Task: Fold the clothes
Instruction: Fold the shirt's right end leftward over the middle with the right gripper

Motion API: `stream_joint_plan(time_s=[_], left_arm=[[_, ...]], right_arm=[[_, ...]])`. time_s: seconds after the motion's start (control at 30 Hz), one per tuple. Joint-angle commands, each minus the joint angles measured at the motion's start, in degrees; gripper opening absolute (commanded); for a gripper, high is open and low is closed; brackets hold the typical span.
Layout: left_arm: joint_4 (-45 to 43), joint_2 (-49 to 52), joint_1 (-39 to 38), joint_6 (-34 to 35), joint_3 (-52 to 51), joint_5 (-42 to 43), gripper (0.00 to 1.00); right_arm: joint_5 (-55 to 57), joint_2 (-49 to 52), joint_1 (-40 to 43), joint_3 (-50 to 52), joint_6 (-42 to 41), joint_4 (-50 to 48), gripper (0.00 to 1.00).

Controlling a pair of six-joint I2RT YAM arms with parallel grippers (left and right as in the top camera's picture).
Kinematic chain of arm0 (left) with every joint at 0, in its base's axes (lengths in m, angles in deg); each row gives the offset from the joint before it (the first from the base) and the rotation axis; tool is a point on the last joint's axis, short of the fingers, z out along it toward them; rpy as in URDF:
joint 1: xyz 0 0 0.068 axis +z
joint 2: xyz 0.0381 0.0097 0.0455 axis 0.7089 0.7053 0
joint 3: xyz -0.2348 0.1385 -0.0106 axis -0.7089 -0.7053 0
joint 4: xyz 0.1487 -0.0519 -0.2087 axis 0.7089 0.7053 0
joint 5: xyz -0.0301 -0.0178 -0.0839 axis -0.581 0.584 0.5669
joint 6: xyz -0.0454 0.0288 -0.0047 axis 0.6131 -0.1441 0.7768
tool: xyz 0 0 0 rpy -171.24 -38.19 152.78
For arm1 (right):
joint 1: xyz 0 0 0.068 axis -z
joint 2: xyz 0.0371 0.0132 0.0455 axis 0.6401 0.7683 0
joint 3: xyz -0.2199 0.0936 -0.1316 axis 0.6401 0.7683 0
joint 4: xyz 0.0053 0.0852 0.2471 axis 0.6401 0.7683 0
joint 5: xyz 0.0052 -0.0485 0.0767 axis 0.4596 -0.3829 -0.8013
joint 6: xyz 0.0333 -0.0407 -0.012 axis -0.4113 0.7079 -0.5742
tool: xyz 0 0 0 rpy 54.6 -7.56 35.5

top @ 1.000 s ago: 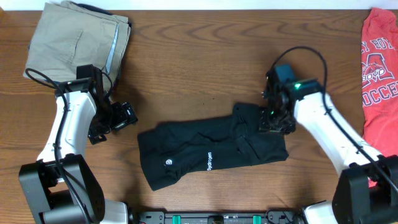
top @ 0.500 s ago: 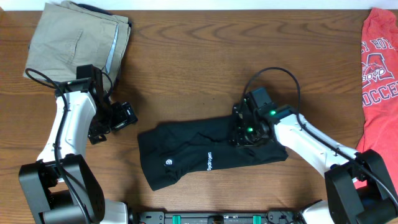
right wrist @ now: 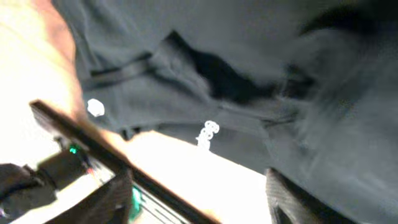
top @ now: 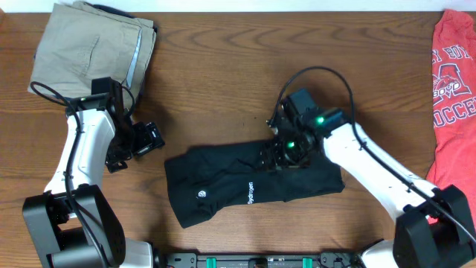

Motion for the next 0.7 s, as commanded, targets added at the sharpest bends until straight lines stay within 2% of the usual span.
stream_joint_plan(time_s=[0.0, 0.07, 0.13, 0.33, 0.5, 0.67], left_arm=[[0.17, 0.0, 0.17, 0.09, -0.52, -0.22, 0.98], [0.2, 0.0, 0.17, 0.09, -0.52, -0.2, 0.98], [0.2, 0.0, 0.17, 0.07, -0.61, 0.63, 0.98], [0.87, 0.02, -0.11, -2.69, -2.08, 9.4, 0.98], [2.21, 0.02, -1.49, -2.95, -4.76, 13.22, 0.98], [1.09, 0.02, -3.82, -2.95, -10.36, 15.23, 0.98]], right_arm=[[12.66, -0.31, 2.03, -5.35, 2.05, 5.07, 0.72], [17.68, -0.31, 3.1, -6.91, 2.05, 8.04, 0.79], [21.27, -0.31, 4.46, -7.37, 2.05, 9.4, 0.99], [26.21, -0.31, 15.17, -7.37, 2.05, 9.25, 0.99], [25.83, -0.31, 26.12, -7.37, 2.03, 9.92, 0.99], [25.57, -0.31, 32.92, -7.34, 2.03, 12.74, 0.99]])
